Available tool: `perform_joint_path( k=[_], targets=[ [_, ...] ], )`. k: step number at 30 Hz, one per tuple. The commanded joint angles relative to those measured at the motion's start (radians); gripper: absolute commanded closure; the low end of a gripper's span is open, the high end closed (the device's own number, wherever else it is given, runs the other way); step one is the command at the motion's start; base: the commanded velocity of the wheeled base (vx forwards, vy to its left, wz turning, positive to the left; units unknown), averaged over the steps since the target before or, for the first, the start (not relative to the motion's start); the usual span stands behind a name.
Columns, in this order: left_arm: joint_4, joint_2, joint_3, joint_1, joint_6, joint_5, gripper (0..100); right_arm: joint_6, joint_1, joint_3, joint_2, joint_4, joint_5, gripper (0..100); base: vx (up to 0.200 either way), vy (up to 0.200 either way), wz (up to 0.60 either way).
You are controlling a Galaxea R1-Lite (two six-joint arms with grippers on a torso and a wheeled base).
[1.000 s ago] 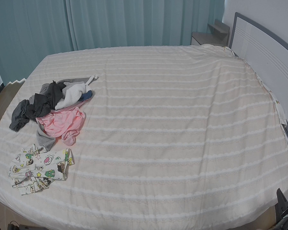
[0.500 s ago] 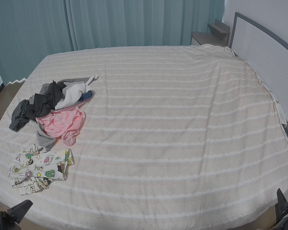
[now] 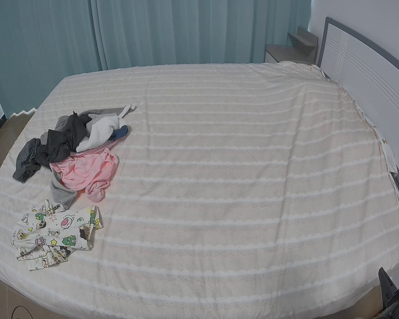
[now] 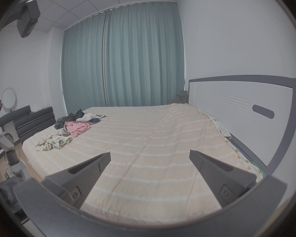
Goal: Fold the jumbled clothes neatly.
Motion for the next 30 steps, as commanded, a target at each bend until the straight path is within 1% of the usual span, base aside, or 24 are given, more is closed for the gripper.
perform_joint_path(
  k=[1,7,9,10,11,12,13,14,15,16,17,18,19,20,21,22,23,24,25,26,27,28,29,30],
  targets=[
    [0.008,0.093,-0.108,-0.198,-0.102,-0.019,0,0.001,0.001,0.018,0.004,-0.003,0.013,0,0.0,0.0,0.0],
    [-0.009,0.059,-0.01,-0.189,-0.109,-0.019,0,0.017,0.001,0.018,0.004,-0.004,0.012,0,0.0,0.0,0.0],
    [-0.06,0.059,0.093,-0.189,-0.051,-0.019,0,0.035,-0.001,0.018,0.004,-0.003,0.012,0,0.0,0.0,0.0],
    [-0.066,0.059,0.102,-0.189,-0.043,-0.019,0,0.035,-0.001,0.018,0.004,-0.003,0.01,0,0.0,0.0,0.0],
    [-0.161,0.059,0.275,-0.189,0.128,-0.019,0,0.04,0.001,0.018,0.004,-0.006,0.004,0,0.0,0.0,0.0],
    [-0.157,0.059,0.289,-0.189,0.162,-0.017,0,0.04,0.001,0.018,0.004,-0.006,0.004,0,0.0,0.0,0.0],
    [-0.111,0.061,0.289,-0.186,0.242,-0.002,0,0.044,0.001,0.018,0.002,-0.006,0.004,0,0.0,0.0,0.0],
    [-0.111,0.061,0.289,-0.186,0.242,-0.002,0,0.044,0.001,0.018,0.002,-0.006,0.004,0,0.0,0.0,0.0],
    [-0.023,0.061,0.283,-0.184,0.339,0.078,0,0.063,-0.001,0.018,0.004,-0.006,0.002,0,0.0,0.0,0.0],
    [-0.022,0.061,0.283,-0.184,0.351,0.086,0,0.064,-0.001,0.018,0.004,-0.006,0.001,0,0.0,0.0,0.0],
    [0.037,0.061,0.286,-0.184,0.515,0.191,0,0.069,-0.001,0.018,0.004,-0.006,-0.008,0,0.0,0.0,0.0],
    [0.046,0.061,0.285,-0.184,0.53,0.201,0,0.069,-0.001,0.018,0.004,-0.006,-0.008,0,0.0,0.0,0.0],
    [0.164,0.061,0.285,-0.186,0.721,0.346,0,0.072,-0.001,0.018,0.004,-0.006,-0.016,0,0.0,0.0,0.0],
    [0.228,0.061,0.286,-0.186,0.859,0.469,0,0.08,-0.001,0.018,0.004,-0.006,-0.018,0,0.0,0.0,0.0],
    [0.264,0.061,0.286,-0.186,0.934,0.554,0,0.087,-0.001,0.018,0.004,-0.006,-0.018,0,0.0,0.0,0.0],
    [0.334,0.063,0.286,-0.186,1.038,0.733,0,0.099,0.001,0.018,0.004,-0.006,-0.018,0,0.0,0.0,0.0],
    [0.359,0.063,0.286,-0.186,1.072,0.823,0,0.103,-0.001,0.018,0.004,-0.006,-0.018,0,0.0,0.0,0.0],
    [0.386,0.063,0.288,-0.186,1.107,0.992,0,0.103,-0.001,0.018,0.004,-0.006,-0.019,0,0.0,0.0,0.0],
    [0.413,0.063,0.288,-0.186,1.11,1.199,0,0.103,-0.001,0.018,0.004,-0.006,-0.024,0,0.0,0.0,0.0],
    [0.426,0.063,0.289,-0.186,1.106,1.302,0,0.101,-0.001,0.018,0.004,-0.007,-0.027,0,0.0,0.0,0.0],
    [0.436,0.063,0.289,-0.186,1.086,1.455,0,0.098,-0.001,0.018,0.004,-0.006,-0.034,0,0.0,0.0,0.0],
    [0.436,0.063,0.289,-0.186,1.086,1.455,0,0.098,-0.001,0.018,0.004,-0.006,-0.034,0,0.0,0.0,0.0],
    [0.429,0.063,0.289,-0.186,1.055,1.607,0,0.095,-0.001,0.018,0.004,-0.006,-0.039,0,0.0,0.0,0.0],
    [0.429,0.063,0.289,-0.186,1.055,1.607,0,0.095,-0.001,0.018,0.004,-0.006,-0.039,0,0.0,0.0,0.0]
  ],
)
